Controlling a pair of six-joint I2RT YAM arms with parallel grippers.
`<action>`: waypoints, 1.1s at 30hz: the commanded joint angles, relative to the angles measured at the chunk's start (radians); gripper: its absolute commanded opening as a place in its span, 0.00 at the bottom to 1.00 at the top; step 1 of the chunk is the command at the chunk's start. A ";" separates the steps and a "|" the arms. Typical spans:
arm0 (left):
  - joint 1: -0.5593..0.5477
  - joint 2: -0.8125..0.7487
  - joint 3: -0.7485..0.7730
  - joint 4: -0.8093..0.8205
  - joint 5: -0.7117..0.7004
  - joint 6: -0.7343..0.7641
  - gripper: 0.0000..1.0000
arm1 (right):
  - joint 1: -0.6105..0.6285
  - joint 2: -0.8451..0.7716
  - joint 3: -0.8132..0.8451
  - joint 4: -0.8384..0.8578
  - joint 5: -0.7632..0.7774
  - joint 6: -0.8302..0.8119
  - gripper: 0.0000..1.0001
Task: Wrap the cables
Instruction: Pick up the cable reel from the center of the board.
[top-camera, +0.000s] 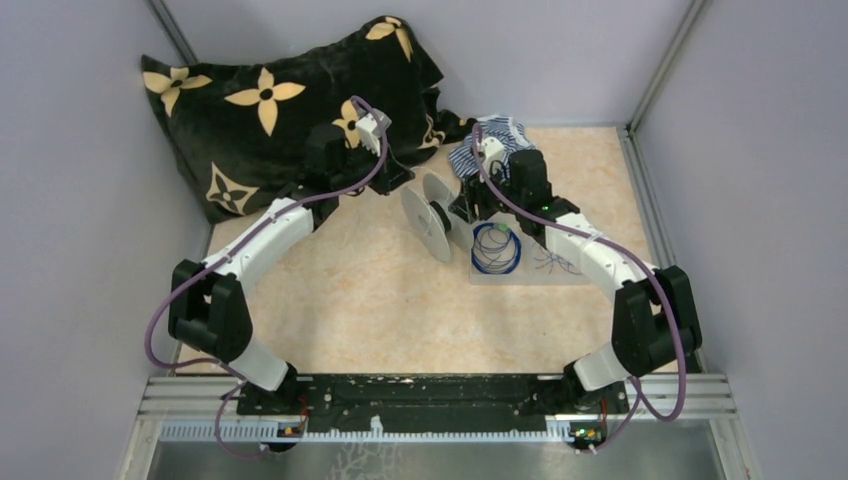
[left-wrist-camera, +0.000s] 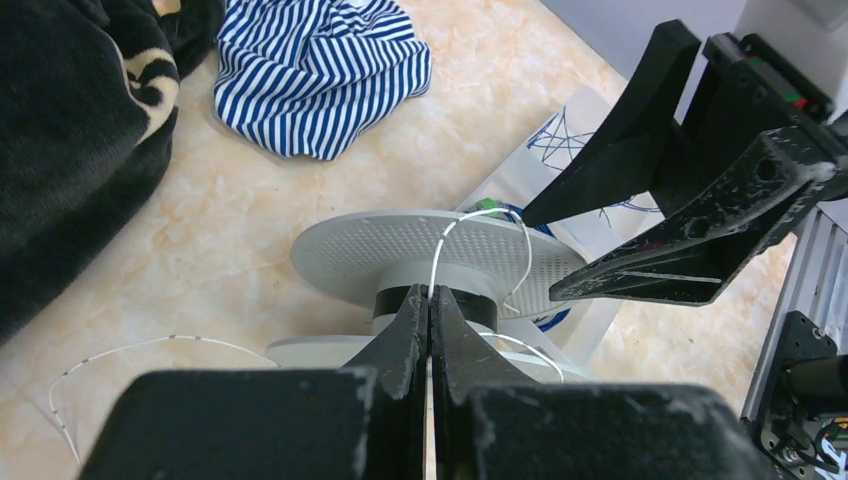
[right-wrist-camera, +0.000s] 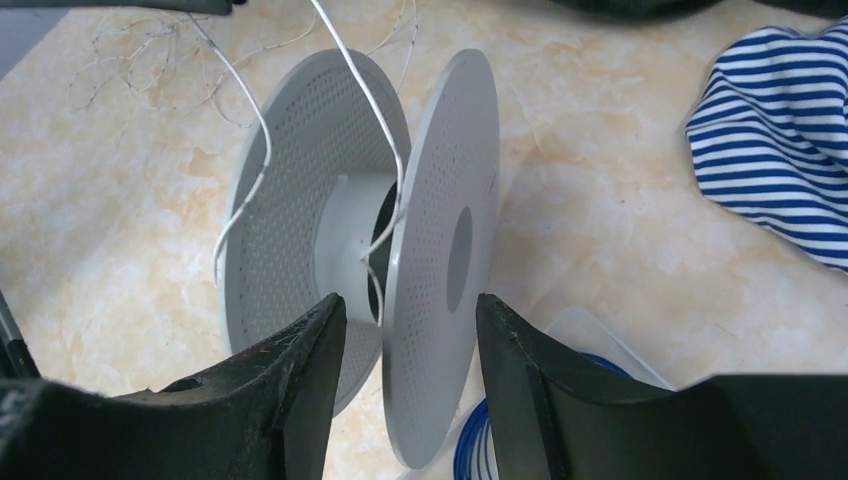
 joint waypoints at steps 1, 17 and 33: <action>-0.006 -0.022 -0.027 0.057 -0.020 -0.032 0.00 | 0.030 -0.028 0.008 0.101 0.034 0.011 0.51; -0.007 -0.013 -0.056 0.090 0.000 -0.108 0.00 | 0.093 -0.009 0.007 0.140 0.195 0.049 0.54; -0.006 -0.026 -0.086 0.093 0.001 -0.090 0.00 | 0.130 0.020 0.022 0.108 0.310 0.006 0.47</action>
